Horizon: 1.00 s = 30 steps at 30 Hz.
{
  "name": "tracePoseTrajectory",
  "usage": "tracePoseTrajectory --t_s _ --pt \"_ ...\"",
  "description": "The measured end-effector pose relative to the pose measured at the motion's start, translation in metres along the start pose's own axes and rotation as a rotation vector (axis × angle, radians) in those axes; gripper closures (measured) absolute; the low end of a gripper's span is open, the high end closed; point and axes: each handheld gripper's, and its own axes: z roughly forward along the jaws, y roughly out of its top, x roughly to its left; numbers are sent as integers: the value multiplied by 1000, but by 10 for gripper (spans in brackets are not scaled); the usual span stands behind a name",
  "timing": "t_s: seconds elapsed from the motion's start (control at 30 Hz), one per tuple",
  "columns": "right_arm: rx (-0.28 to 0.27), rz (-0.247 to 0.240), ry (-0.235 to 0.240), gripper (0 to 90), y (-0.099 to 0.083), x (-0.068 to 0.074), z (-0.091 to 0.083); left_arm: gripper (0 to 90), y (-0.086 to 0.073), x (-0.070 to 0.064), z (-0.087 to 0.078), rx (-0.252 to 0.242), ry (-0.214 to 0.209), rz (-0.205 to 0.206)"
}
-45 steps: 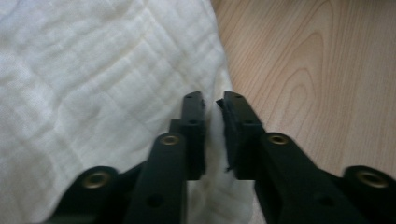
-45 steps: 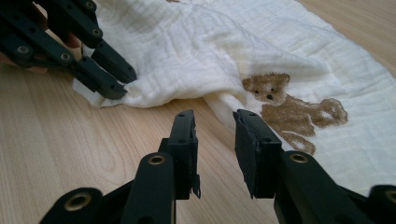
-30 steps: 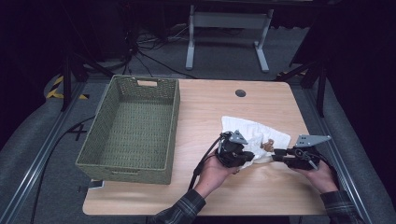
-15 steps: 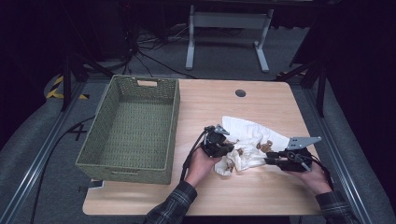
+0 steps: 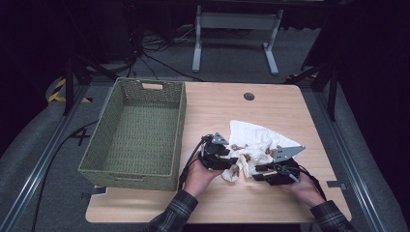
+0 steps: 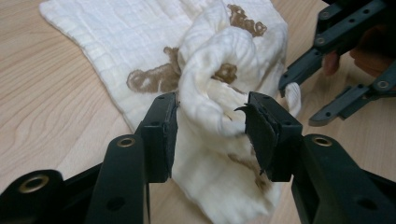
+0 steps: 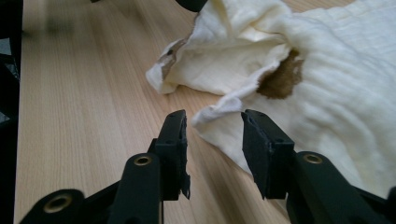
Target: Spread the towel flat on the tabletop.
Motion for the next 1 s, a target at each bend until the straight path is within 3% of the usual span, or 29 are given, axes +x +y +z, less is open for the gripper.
tracePoseTrajectory --t_s 0.2,0.37,0.6,0.7,0.83,1.0 --pt "26 10 -16 596 5 5 19 533 -18 -11 -9 16 -1 14" --pt "51 4 -57 822 6 5 25 533 -26 -18 -7 40 -13 28" --pt "-3 10 -88 865 1 -4 2 521 -29 -28 3 68 -39 52" --pt "-14 22 -91 866 -2 -8 -9 509 -30 -31 10 94 -34 71" --pt "-26 22 -104 866 -7 -13 -22 520 -32 -30 15 104 -26 64" --pt "-47 33 -127 866 -16 -17 -45 689 -33 -24 16 143 -9 61"
